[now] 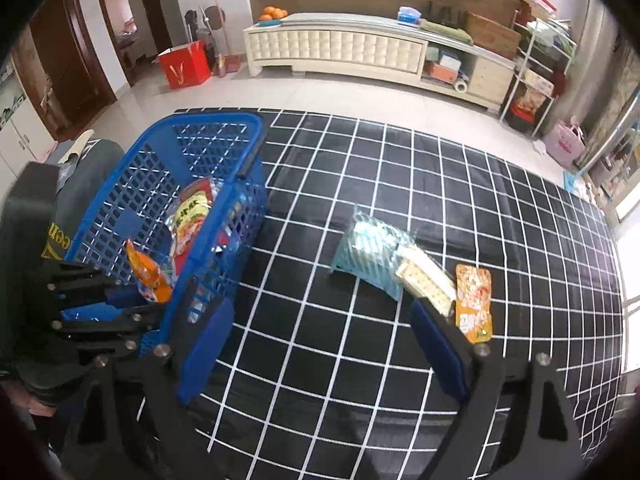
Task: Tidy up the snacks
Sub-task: 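Open the left tool to drop the orange snack stick into the basket, then move both tools back to the remaining snacks on the mat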
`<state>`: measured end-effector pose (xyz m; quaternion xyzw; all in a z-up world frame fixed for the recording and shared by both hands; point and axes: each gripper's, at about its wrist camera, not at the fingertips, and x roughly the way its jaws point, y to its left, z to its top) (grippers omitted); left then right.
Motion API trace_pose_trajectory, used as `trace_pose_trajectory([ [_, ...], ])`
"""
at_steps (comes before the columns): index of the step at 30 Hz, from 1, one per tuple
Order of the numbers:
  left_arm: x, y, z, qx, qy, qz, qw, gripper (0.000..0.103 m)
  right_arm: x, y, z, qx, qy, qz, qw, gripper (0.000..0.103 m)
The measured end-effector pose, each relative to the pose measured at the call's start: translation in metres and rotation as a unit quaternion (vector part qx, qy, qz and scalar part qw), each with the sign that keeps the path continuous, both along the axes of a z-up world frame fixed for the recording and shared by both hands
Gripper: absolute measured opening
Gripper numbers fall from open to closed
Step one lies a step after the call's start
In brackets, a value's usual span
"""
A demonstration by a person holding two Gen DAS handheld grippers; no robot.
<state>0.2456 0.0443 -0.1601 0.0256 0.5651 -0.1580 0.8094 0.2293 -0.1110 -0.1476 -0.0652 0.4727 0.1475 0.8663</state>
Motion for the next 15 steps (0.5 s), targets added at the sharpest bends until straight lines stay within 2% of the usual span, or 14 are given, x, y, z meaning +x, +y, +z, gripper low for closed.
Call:
trace_pose_trajectory([
  [2,0.003,-0.002,-0.005,-0.004,0.009,-0.001,0.9999,0.016,0.0,-0.002,0.001,0.001,0.0,-0.002,1.0,0.093],
  [4,0.006,0.0,-0.005,-0.012,0.016,0.003,0.9998,0.022,-0.001,-0.003,0.002,0.003,-0.001,-0.003,1.0,0.093],
  [6,0.006,0.0,-0.002,-0.003,0.011,0.007,0.9999,0.04,-0.002,-0.005,0.003,0.005,-0.003,-0.004,1.0,0.093],
  [7,0.004,0.002,0.0,0.002,0.004,0.007,1.0,0.043,-0.003,-0.005,0.004,0.007,-0.004,-0.005,1.0,0.093],
  [15,-0.01,0.007,0.017,0.028,-0.027,0.021,0.999,0.043,-0.013,-0.009,0.015,0.017,-0.014,-0.006,1.0,0.093],
])
